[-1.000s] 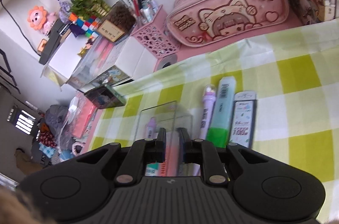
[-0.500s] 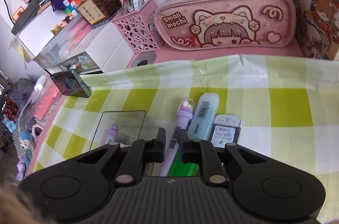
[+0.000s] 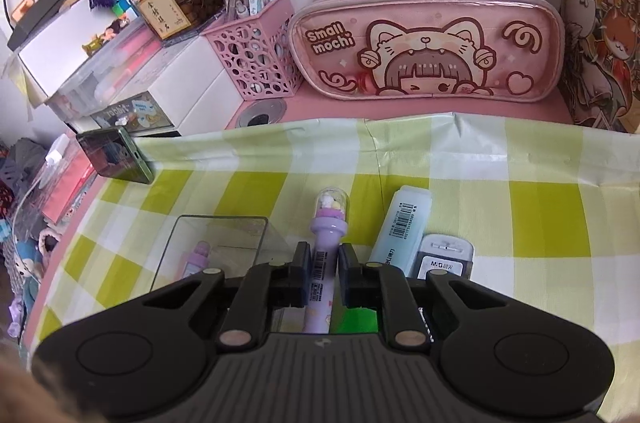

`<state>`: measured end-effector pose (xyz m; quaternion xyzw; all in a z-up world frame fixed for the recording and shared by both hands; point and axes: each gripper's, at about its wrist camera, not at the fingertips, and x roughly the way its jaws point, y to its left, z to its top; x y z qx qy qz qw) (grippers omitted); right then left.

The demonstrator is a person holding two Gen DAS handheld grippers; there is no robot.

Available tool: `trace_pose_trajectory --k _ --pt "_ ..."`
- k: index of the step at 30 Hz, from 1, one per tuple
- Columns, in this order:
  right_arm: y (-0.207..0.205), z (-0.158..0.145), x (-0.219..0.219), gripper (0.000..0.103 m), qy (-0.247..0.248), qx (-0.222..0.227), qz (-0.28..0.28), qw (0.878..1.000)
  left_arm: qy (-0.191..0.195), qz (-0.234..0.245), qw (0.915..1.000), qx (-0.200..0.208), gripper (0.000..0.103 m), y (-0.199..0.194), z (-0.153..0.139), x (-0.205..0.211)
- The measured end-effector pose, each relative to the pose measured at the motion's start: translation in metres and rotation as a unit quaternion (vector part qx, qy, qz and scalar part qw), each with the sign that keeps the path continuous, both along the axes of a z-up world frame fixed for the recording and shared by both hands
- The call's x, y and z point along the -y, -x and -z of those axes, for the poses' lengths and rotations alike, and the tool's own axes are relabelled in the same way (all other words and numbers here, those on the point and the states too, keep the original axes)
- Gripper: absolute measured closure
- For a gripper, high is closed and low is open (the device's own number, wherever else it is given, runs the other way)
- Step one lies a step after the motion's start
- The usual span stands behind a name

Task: Organize stationery
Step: 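Grasp the white pen with the purple dome cap using the right tool, then lower the purple-capped pen into the clear box and release it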

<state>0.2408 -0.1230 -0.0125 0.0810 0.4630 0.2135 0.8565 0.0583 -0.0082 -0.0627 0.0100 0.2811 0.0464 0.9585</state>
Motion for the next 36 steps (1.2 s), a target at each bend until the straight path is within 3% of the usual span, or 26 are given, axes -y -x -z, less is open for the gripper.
trace_pose_trajectory --k 11,16,23,36 --pt "0.023 -0.045 0.008 0.074 -0.049 0.048 0.003 0.998 0.000 0.000 1.0000 0.000 0.030 0.000 0.000 0.000" --pt "0.028 -0.054 0.011 0.074 -0.093 0.042 -0.001 0.995 0.000 0.000 1.0000 0.000 0.030 0.000 0.000 0.000" --pt "0.028 -0.042 -0.003 0.074 -0.127 0.008 -0.006 0.992 0.000 0.000 1.0000 0.000 0.030 0.000 0.000 0.000" --pt "0.030 -0.020 -0.021 0.074 -0.094 -0.021 -0.026 0.995 0.000 0.000 1.0000 0.000 0.030 0.000 0.000 0.000"
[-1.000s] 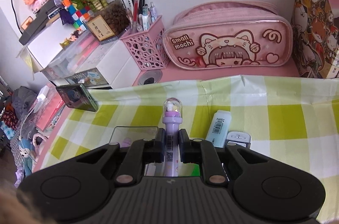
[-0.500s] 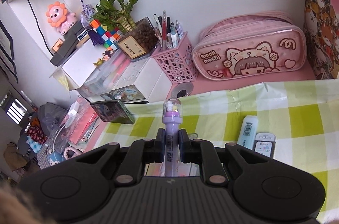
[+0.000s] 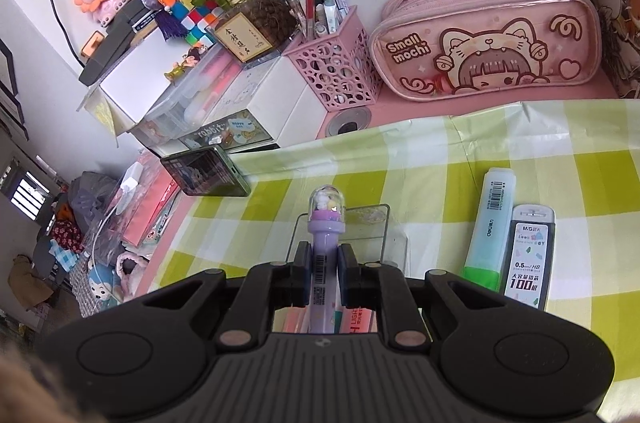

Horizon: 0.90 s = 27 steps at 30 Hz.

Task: Organize stationery
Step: 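Lower the purple-capped pen into the clear box and release it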

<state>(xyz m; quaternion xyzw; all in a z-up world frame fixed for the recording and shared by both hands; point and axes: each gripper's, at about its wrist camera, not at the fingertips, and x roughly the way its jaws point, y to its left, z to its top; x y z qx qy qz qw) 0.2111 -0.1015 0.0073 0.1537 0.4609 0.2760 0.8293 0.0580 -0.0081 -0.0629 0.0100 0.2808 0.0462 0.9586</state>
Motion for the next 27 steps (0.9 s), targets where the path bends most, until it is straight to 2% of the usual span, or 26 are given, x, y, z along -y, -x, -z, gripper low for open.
trace_pose_trajectory --k 7,11,17,22,27 --pt "0.003 0.006 -0.001 0.073 0.012 -0.010 -0.009 1.000 0.000 0.000 1.0000 0.000 0.030 0.000 0.000 0.000" --pt "0.007 0.000 -0.003 0.071 0.031 0.013 -0.011 0.999 0.000 0.000 1.0000 0.000 0.030 0.000 0.000 0.000" --pt "0.004 -0.005 0.010 0.071 0.013 0.018 0.004 1.000 0.000 0.000 1.0000 0.000 0.030 0.000 0.000 0.000" --pt "0.001 -0.010 0.030 0.071 -0.002 0.027 0.028 0.999 0.000 0.000 1.0000 0.000 0.030 0.000 0.000 0.000" --pt "-0.009 -0.005 0.058 0.070 0.032 0.029 0.081 0.996 0.000 0.000 1.0000 0.000 0.030 0.000 0.000 0.000"
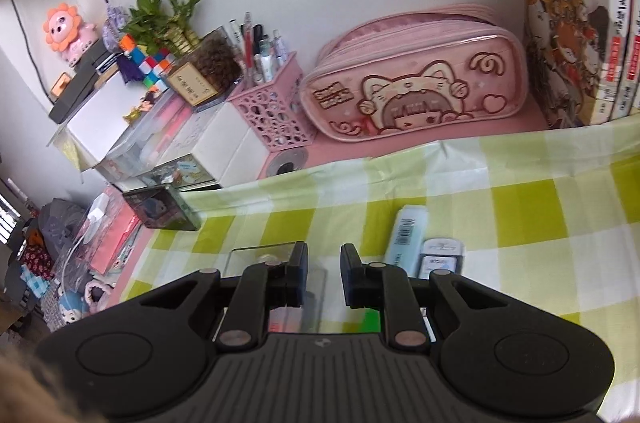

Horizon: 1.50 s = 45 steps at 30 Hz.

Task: Organize stationery
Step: 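Lower the purple-capped pen into the clear box and release it, then grasp the white pencil-lead case with the right tool and carry it toward the box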

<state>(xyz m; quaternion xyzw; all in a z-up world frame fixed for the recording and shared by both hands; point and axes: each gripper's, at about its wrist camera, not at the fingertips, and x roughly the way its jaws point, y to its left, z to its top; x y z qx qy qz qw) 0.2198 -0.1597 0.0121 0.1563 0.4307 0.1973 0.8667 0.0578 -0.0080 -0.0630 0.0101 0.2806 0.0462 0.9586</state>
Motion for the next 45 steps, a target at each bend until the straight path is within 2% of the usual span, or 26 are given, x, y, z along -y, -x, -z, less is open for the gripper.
trace_pose_trajectory --k 11,16,18,21,24,26,27,31,32,33,35,41,43,45 --pt "-0.011 0.034 0.028 0.069 0.038 -0.041 0.046 0.997 0.000 0.000 1.0000 0.000 0.030 0.000 0.000 0.000" --pt "-0.011 0.039 0.031 0.064 0.056 -0.044 0.045 0.996 0.000 0.000 1.0000 0.000 0.030 0.000 0.000 0.000" --pt "-0.010 0.037 0.023 0.057 0.071 -0.039 0.038 0.996 0.000 0.000 1.0000 0.000 0.030 0.000 0.000 0.000" --pt "-0.007 0.034 0.003 0.045 0.118 -0.020 0.012 0.993 0.000 0.000 1.0000 0.000 0.030 0.000 0.000 0.000" --pt "-0.006 0.035 -0.014 0.041 0.164 -0.008 -0.006 0.986 0.000 0.000 1.0000 0.000 0.030 0.000 0.000 0.000" --pt "-0.002 0.037 -0.026 0.043 0.201 0.008 -0.017 0.979 0.000 0.000 1.0000 0.000 0.030 0.000 0.000 0.000" --pt "0.000 0.038 -0.029 0.051 0.221 0.018 -0.018 0.975 0.000 0.000 1.0000 0.000 0.030 0.000 0.000 0.000" --pt "-0.002 0.035 -0.011 0.056 0.164 -0.001 0.007 0.986 -0.001 0.001 1.0000 0.001 0.030 0.001 0.000 0.000" --pt "0.000 0.032 -0.007 0.074 0.154 0.006 0.013 0.988 0.000 0.001 1.0000 0.001 0.030 0.001 0.000 0.000" --pt "0.000 0.030 -0.005 0.081 0.154 0.002 0.017 0.988 0.000 0.001 1.0000 0.001 0.030 0.000 0.000 0.000" --pt "0.001 0.026 0.000 0.081 0.136 0.001 0.018 0.991 0.000 0.001 1.0000 0.001 0.030 0.001 0.000 0.000" --pt "0.001 0.031 -0.008 0.078 0.161 -0.003 -0.010 0.987 0.000 0.001 1.0000 0.001 0.030 0.001 0.000 0.000" --pt "0.003 0.031 -0.007 0.070 0.153 -0.008 -0.016 0.988 0.000 0.001 1.0000 0.001 0.030 0.001 0.000 0.000" --pt "0.006 0.033 -0.008 0.053 0.138 -0.016 -0.029 0.990 0.000 0.001 1.0000 0.001 0.030 0.001 0.000 0.000"
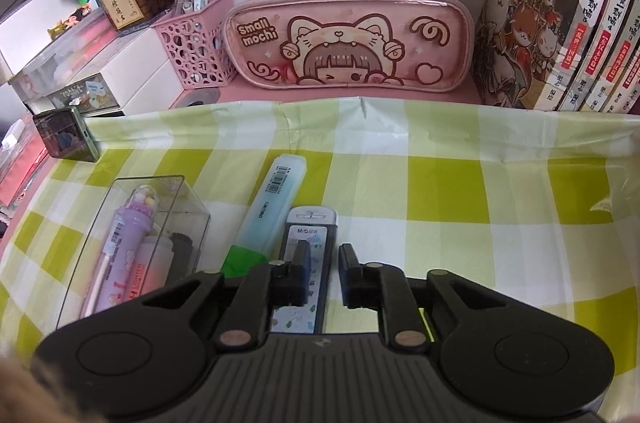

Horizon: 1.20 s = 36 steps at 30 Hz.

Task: Organize stationery
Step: 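Grasp the white pencil-lead case with the right tool and carry it toward the box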

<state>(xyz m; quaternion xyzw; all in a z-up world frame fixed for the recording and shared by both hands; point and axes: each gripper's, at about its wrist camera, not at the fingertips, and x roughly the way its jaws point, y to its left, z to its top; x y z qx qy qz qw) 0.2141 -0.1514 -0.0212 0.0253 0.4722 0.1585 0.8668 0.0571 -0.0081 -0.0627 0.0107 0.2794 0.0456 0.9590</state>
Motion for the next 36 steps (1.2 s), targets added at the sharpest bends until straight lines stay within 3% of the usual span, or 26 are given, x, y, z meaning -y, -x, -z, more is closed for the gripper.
trace_pose_trajectory --k 7,19,25,29,36 --pt "0.015 0.005 -0.030 0.051 0.089 0.051 -0.046 0.994 0.000 0.000 1.0000 0.000 0.030 0.000 0.000 0.000" --pt "0.016 -0.017 0.009 0.052 -0.052 0.037 0.019 0.998 0.000 0.000 1.0000 0.000 0.030 0.000 0.000 0.000" --pt "0.022 -0.037 0.002 0.052 -0.150 0.017 0.005 0.989 0.000 0.000 1.0000 0.000 0.030 0.000 0.000 0.000" --pt "0.022 -0.039 -0.008 0.052 -0.217 -0.020 0.005 0.976 0.000 0.000 1.0000 0.000 0.030 0.000 0.000 0.000" --pt "0.018 -0.028 -0.023 0.051 -0.238 -0.054 0.010 0.970 0.000 0.000 1.0000 0.000 0.030 0.001 0.000 0.001"
